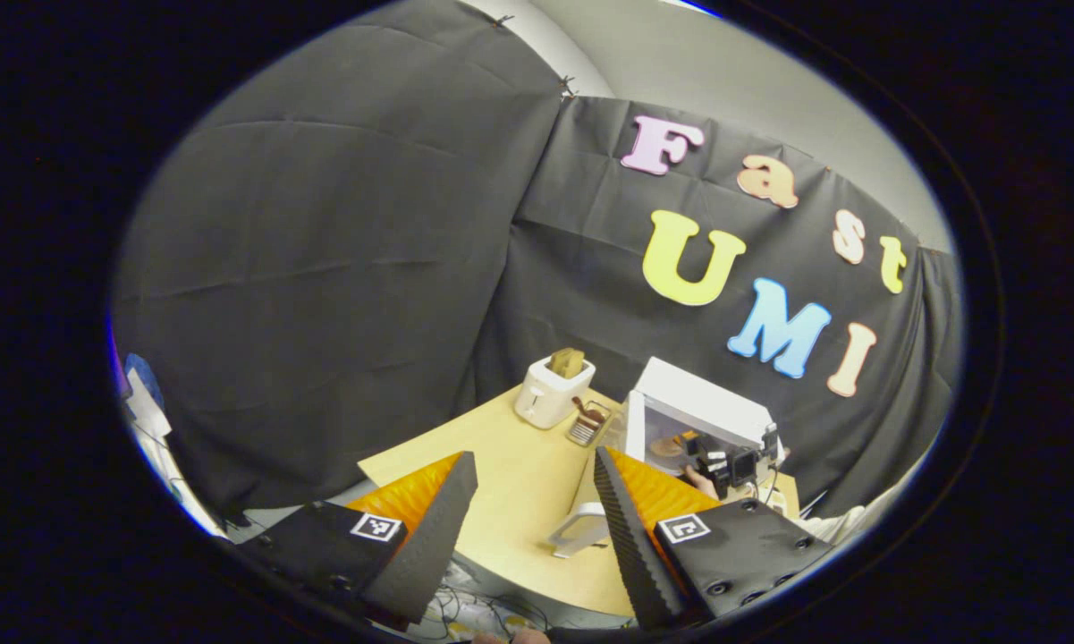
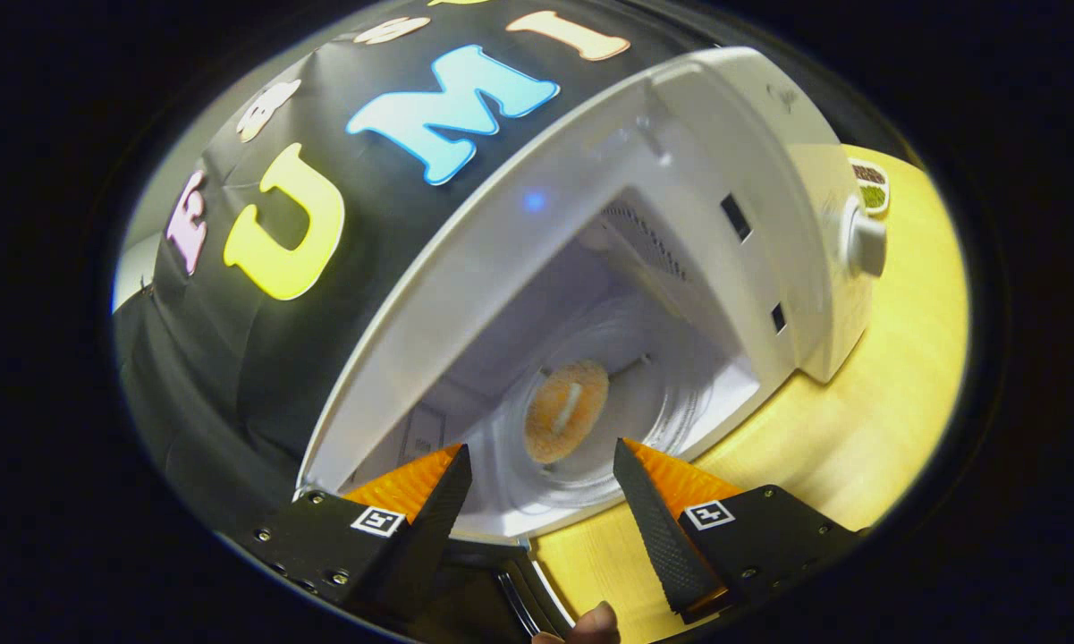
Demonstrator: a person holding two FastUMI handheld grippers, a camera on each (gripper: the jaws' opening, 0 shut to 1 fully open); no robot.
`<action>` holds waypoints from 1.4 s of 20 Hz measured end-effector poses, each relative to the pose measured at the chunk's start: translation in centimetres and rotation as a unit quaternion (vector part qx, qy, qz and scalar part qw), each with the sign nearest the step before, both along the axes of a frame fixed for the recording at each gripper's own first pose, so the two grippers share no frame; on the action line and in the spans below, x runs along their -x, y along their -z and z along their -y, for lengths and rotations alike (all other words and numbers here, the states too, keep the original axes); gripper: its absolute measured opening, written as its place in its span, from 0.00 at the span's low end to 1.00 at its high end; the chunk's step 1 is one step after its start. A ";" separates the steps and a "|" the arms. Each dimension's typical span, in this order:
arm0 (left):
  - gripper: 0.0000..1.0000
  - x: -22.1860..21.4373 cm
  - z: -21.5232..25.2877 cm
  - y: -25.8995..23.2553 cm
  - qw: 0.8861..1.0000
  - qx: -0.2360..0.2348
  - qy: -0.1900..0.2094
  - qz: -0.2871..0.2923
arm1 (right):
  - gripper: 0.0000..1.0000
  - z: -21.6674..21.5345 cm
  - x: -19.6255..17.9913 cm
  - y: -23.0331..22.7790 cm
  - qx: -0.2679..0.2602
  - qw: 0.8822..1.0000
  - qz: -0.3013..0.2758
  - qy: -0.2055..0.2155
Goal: Open the microwave oven with the left hand, put the food in, and close the microwave oven.
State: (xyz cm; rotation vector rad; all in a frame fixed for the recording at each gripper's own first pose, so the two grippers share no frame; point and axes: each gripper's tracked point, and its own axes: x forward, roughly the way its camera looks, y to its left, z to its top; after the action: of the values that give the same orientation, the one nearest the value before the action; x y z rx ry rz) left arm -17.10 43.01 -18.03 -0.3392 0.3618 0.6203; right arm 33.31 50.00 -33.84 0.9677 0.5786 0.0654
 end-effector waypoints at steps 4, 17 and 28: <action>0.83 -1.6 -0.7 0.0 0.997 0.016 0.046 0.051 | 0.97 4.6 6.5 -4.2 0.029 0.998 0.034 -0.047; 0.88 -7.1 0.8 6.1 0.995 0.035 0.061 0.069 | 0.98 14.6 23.6 -13.1 0.199 0.937 0.187 -0.217; 0.86 -9.6 3.9 7.7 0.983 0.047 0.156 0.081 | 0.98 20.9 24.5 -11.8 0.306 0.918 0.180 -0.177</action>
State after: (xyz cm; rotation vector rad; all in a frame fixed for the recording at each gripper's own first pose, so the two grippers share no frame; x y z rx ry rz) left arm -7.53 39.13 -25.77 -0.4108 0.2812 0.2672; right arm 8.78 29.14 -22.02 0.2197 0.3855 0.3583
